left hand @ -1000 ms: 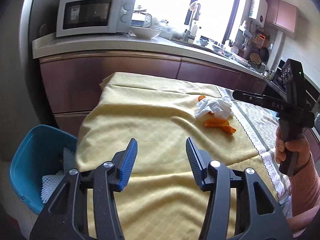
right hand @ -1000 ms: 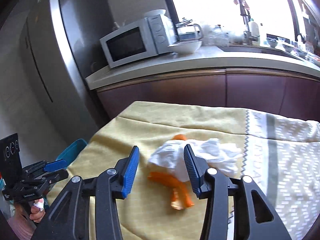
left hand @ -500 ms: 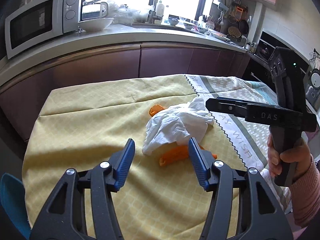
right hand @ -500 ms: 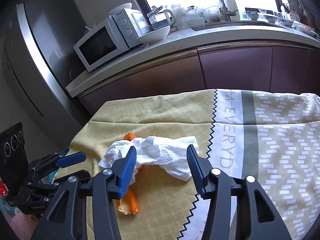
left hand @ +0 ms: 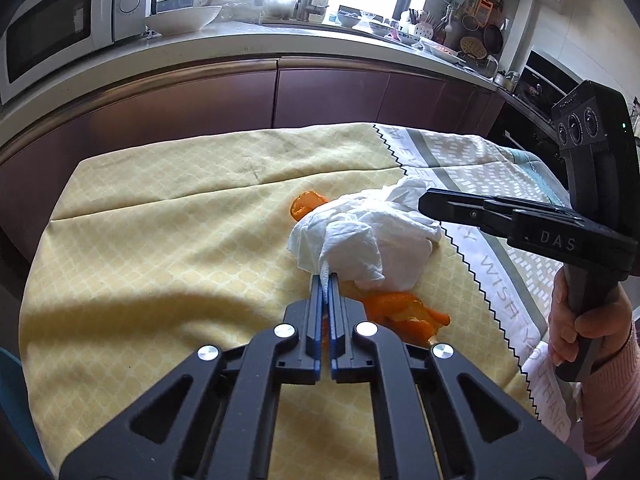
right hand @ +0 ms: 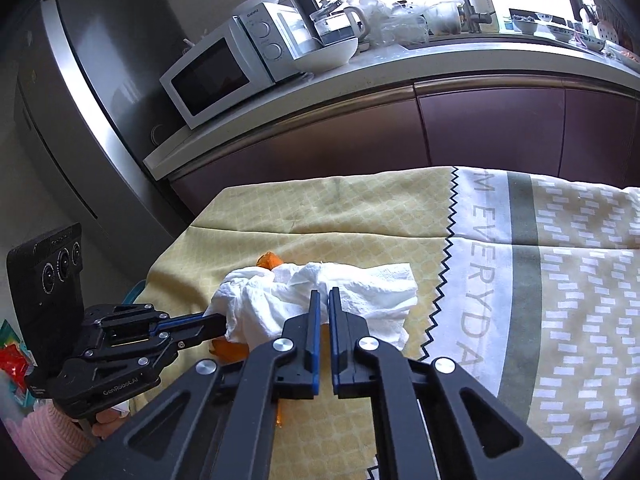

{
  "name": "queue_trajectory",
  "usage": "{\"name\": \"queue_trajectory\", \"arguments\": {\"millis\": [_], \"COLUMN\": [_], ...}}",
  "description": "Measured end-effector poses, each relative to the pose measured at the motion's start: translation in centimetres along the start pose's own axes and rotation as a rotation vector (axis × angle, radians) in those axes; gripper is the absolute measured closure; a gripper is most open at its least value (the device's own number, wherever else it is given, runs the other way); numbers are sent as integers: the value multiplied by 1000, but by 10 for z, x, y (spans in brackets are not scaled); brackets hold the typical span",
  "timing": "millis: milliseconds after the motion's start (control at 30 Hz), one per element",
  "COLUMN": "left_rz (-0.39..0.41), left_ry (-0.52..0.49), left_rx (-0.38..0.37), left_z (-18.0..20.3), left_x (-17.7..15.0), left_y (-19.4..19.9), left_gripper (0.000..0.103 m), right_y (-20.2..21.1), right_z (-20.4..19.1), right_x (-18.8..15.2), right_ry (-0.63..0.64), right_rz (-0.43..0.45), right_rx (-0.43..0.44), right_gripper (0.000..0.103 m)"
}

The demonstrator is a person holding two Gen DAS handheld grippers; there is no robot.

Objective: Collect trash
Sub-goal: 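Grasp a white tissue with the left tool while the right tool grasps another tissue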

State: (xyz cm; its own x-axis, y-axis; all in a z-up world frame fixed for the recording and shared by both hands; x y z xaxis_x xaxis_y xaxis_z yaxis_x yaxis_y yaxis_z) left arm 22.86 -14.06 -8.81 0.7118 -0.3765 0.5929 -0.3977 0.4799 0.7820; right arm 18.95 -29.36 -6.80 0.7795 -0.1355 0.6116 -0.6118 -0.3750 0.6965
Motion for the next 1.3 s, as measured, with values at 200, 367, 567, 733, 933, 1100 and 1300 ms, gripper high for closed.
{"name": "queue_trajectory", "arguments": {"millis": [200, 367, 567, 733, 933, 1100, 1300], "left_rz": [55, 98, 124, 129, 135, 148, 172], "left_ry": [31, 51, 69, 108, 176, 212, 215], "left_rx": [-17, -37, -46, -37, -27, -13, 22], "left_z": [-4, -10, -20, -34, -56, -66, -71], "left_x": [-3, -11, -30, -50, -71, -87, -99], "left_y": [26, 54, 80, 92, 103, 115, 134], "left_gripper": [101, 101, 101, 101, 101, 101, 101], "right_y": [16, 28, 8, -12, -24, -8, 18], "right_z": [-8, -7, 1, -2, 3, 2, -11], "right_x": [-2, -3, 0, -2, -9, -10, -16], "right_ry": [11, 7, -9, 18, 26, 19, 28], "right_rz": [44, 59, 10, -40, -87, -38, 28], "right_rx": [28, 38, -31, -96, -144, -122, -110], "right_gripper": [101, 98, 67, 61, 92, 97, 97]}}
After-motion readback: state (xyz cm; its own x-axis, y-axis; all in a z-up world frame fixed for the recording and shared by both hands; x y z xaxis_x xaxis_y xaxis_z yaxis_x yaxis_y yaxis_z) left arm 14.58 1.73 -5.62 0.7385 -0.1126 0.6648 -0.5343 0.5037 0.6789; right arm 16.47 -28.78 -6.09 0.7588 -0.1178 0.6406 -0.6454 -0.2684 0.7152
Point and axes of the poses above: each gripper's, at about its wrist camera, not at the fingertips, and y roughly against the way its jaws point, z to its right, x to its top, the point moved 1 cm from there along -y, roughly the way its jaws point, and after that the axes turned 5 degrees about -z, right-handed, at the moved point
